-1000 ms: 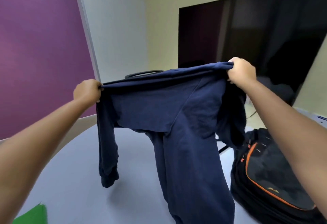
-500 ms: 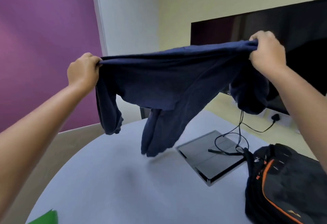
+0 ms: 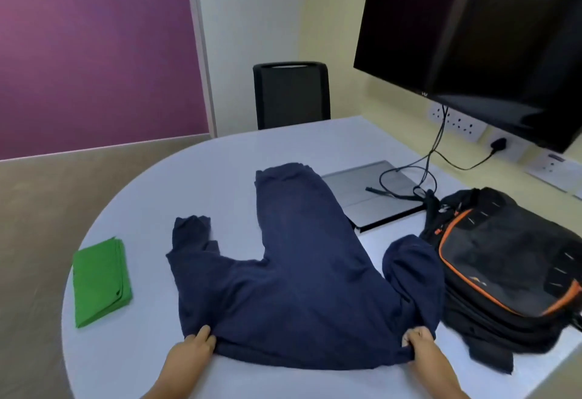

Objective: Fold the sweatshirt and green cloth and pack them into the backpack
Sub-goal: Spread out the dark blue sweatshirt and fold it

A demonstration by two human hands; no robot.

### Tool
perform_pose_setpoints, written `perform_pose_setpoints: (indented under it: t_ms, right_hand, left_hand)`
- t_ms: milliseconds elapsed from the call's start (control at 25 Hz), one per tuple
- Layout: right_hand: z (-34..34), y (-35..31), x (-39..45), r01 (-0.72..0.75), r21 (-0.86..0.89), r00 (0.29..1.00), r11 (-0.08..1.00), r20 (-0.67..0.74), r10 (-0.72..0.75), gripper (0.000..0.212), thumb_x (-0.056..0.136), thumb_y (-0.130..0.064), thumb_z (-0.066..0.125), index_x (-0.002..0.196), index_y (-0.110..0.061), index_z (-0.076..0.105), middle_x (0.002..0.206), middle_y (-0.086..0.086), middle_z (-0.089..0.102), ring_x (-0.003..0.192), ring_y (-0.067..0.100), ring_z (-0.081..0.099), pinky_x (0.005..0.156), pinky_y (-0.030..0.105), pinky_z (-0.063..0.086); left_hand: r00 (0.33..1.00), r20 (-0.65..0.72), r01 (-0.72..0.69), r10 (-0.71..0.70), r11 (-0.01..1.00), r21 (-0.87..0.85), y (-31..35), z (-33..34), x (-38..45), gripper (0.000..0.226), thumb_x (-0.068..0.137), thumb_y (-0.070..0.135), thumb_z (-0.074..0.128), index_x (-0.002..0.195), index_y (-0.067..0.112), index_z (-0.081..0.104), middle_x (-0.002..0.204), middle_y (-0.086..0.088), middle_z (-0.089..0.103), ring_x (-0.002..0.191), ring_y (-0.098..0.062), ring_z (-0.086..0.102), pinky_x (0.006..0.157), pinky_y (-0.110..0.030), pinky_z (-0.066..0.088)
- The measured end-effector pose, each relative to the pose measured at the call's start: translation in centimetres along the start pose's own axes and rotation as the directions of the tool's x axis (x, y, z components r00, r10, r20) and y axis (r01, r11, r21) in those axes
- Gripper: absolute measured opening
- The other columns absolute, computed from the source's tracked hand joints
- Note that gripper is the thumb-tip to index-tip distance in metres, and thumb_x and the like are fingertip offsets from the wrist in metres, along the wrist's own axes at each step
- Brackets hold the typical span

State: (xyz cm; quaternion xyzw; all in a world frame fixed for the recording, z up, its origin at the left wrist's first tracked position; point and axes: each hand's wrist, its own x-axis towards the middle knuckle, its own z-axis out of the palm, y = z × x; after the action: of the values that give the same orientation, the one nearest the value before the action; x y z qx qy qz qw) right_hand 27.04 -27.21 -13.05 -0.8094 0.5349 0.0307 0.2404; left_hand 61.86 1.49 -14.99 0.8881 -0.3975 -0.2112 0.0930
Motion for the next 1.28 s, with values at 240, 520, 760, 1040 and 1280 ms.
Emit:
perform_pose_setpoints:
  t_ms: [240,520,760,1040,1280]
  right_hand:
    - [1.1,1.4,-3.4,0.057,0.125,0.998,0.990,-0.004,-0.057,0.043,0.070,0.007,0.047,0.085,-0.034,0.046,0.107,-0.011,0.043,0.092,0.010,0.049,0.070,0.018,0.037]
    - [-2.0,3.3,-3.8,-0.025,0.558,0.963,0.830,-0.211,0.171,0.027,0.087,0.000,0.050,0.084,-0.026,0.055,0.092,-0.002,0.065,0.086,0.014,0.060,0.067,0.022,0.043]
    - [-3.6,4.7,-2.0,-0.047,0.642,0.952,0.765,-0.202,0.229,0.021,0.088,-0.003,0.050,0.083,-0.022,0.057,0.087,0.003,0.064,0.086,0.027,0.064,0.071,0.031,0.049]
    - [-5.0,3.4,0.9,0.021,0.511,0.943,0.859,-0.296,0.153,0.024,0.084,0.002,0.053,0.082,-0.021,0.057,0.098,0.006,0.057,0.083,0.013,0.056,0.073,0.019,0.044]
    - [-8.2,0.9,6.2,0.127,0.406,0.887,0.905,-0.455,0.080,0.019,0.085,-0.003,0.058,0.098,-0.015,0.058,0.111,0.008,0.049,0.102,0.023,0.052,0.093,0.031,0.042]
  left_hand:
    - [0.992,0.040,-0.124,0.119,0.984,0.128,-1.4,2.7,-1.7,0.041,0.044,0.006,0.082,0.072,0.018,0.055,0.080,0.001,0.033,0.046,-0.015,0.041,0.038,-0.023,0.019]
    - [0.927,-0.362,0.036,-0.096,0.985,-0.171,4.4,4.0,-3.8,0.037,0.063,0.018,0.034,0.085,0.003,0.060,0.108,-0.016,0.063,0.093,-0.028,0.054,0.063,-0.044,0.047]
    - [0.988,-0.151,-0.035,0.033,0.999,-0.008,9.6,5.4,-1.2,0.049,0.076,0.032,0.032,0.110,0.006,0.056,0.125,-0.011,0.060,0.119,-0.027,0.051,0.086,-0.055,0.048]
    - [0.963,0.124,-0.255,0.240,0.958,0.131,15.4,6.5,3.8,0.074,0.091,0.042,0.052,0.149,0.026,0.009,0.155,0.017,0.000,0.147,-0.018,0.006,0.113,-0.055,0.017]
    - [0.940,0.333,-0.155,0.072,0.961,0.229,16.3,6.2,7.2,0.083,0.088,0.062,0.038,0.146,0.034,-0.015,0.152,0.020,-0.025,0.144,-0.021,-0.020,0.107,-0.068,0.004]
